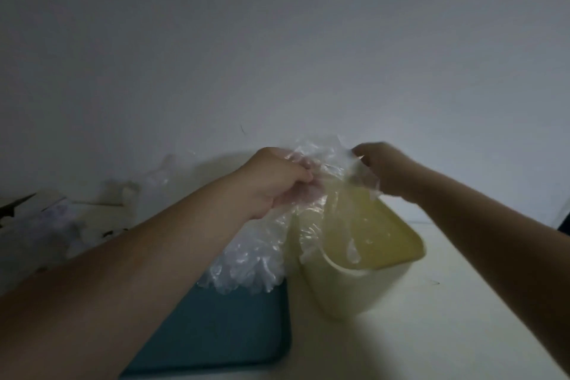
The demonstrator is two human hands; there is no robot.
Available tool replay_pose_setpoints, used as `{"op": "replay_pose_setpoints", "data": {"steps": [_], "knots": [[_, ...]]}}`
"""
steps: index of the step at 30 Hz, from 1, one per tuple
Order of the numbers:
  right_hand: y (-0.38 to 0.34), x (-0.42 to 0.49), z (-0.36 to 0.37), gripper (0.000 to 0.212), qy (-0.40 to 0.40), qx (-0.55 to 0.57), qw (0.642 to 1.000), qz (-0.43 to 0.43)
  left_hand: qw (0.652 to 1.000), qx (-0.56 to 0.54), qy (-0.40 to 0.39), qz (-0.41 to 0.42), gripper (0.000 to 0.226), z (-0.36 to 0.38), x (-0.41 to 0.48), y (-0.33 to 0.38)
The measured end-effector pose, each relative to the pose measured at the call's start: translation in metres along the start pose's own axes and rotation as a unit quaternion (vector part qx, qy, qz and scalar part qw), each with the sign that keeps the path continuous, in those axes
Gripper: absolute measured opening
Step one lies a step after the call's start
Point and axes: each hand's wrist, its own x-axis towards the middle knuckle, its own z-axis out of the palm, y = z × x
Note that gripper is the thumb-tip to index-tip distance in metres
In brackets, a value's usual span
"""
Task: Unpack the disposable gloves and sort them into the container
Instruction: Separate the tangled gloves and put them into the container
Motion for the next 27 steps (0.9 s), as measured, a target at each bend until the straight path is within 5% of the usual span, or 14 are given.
{"op": "replay_pose_setpoints", "data": {"steps": [3, 5, 9, 12, 17, 23, 27], "knots": [[0.003, -0.011, -0.026, 0.040, 0.140, -0.001, 0.989, 0.056, 0.998, 0.056, 0.020, -0.029, 0.032, 0.023, 0.021, -0.010], [-0.003, -0.024, -0.027, 0.039, 0.139, -0.017, 0.990, 0.034, 0.990, 0.137, 0.030, -0.035, 0.027, 0.040, 0.029, -0.017], [-0.032, -0.044, 0.002, 0.033, -0.095, -0.114, 0.989, 0.026, 0.982, 0.179, 0.060, -0.021, 0.069, 0.054, 0.036, -0.024], [-0.044, -0.046, 0.033, 0.055, -0.223, -0.192, 0.955, 0.044, 0.982, 0.155, 0.104, 0.024, 0.066, 0.044, 0.027, -0.017], [-0.046, -0.036, 0.068, 0.068, -0.283, -0.231, 0.931, 0.004, 0.975, 0.155, 0.137, 0.076, 0.054, 0.014, 0.004, -0.008], [-0.031, -0.027, 0.092, 0.052, -0.363, -0.404, 0.840, -0.021, 0.974, 0.155, 0.129, 0.107, 0.043, -0.009, -0.018, -0.013], [-0.036, -0.022, 0.072, 0.058, -0.287, -0.357, 0.889, -0.023, 0.971, 0.168, 0.111, 0.128, 0.031, -0.026, -0.042, -0.017]]}}
